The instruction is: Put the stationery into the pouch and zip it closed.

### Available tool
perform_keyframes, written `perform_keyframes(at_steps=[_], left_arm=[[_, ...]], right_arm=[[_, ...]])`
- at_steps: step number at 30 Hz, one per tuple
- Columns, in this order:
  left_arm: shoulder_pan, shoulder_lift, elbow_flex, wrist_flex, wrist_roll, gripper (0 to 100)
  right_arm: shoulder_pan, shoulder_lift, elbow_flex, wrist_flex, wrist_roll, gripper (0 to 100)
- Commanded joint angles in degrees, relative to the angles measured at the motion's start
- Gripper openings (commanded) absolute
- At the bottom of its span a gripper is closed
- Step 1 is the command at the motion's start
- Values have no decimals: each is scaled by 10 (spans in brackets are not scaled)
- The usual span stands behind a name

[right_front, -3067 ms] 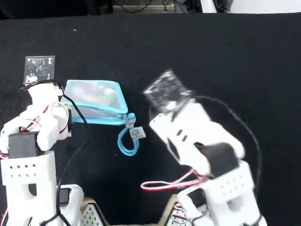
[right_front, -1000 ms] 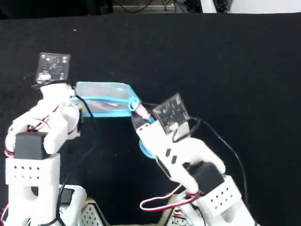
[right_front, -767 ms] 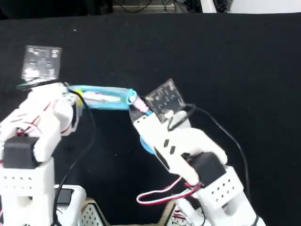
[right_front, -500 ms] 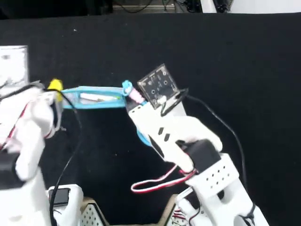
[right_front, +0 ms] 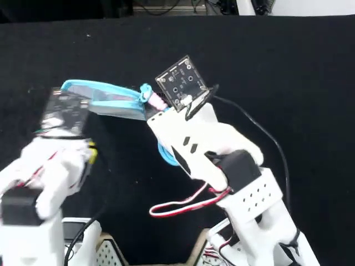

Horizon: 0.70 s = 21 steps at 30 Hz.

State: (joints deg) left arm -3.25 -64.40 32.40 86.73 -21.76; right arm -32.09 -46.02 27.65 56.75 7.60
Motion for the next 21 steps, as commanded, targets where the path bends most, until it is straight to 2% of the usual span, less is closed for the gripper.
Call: perform_keyframes(at_steps=[1, 4, 6, 9, 13, 15, 17, 21], left_arm=[[0, -8, 92, -186, 1, 130], [-25, -8, 155, -346, 76, 130], [-27, -8, 182, -418, 139, 130], [-26, -8, 209, -492, 209, 130], [-26, -4, 232, -571, 266, 130], [-26, -7, 241, -579, 284, 130], [-25, -9, 245, -547, 287, 131], [-26, -37, 204, -388, 282, 134]], right_arm=[[5, -34, -41, 33, 8, 11], [-12, -60, -30, 53, 16, 11], [-38, -79, -16, 55, 47, 11], [-80, -102, 7, 51, 84, 11], [-105, -111, 21, 47, 97, 11], [-103, -111, 26, 25, 96, 11], [-103, -113, 35, 3, 93, 11], [-103, -110, 65, -43, 92, 11]])
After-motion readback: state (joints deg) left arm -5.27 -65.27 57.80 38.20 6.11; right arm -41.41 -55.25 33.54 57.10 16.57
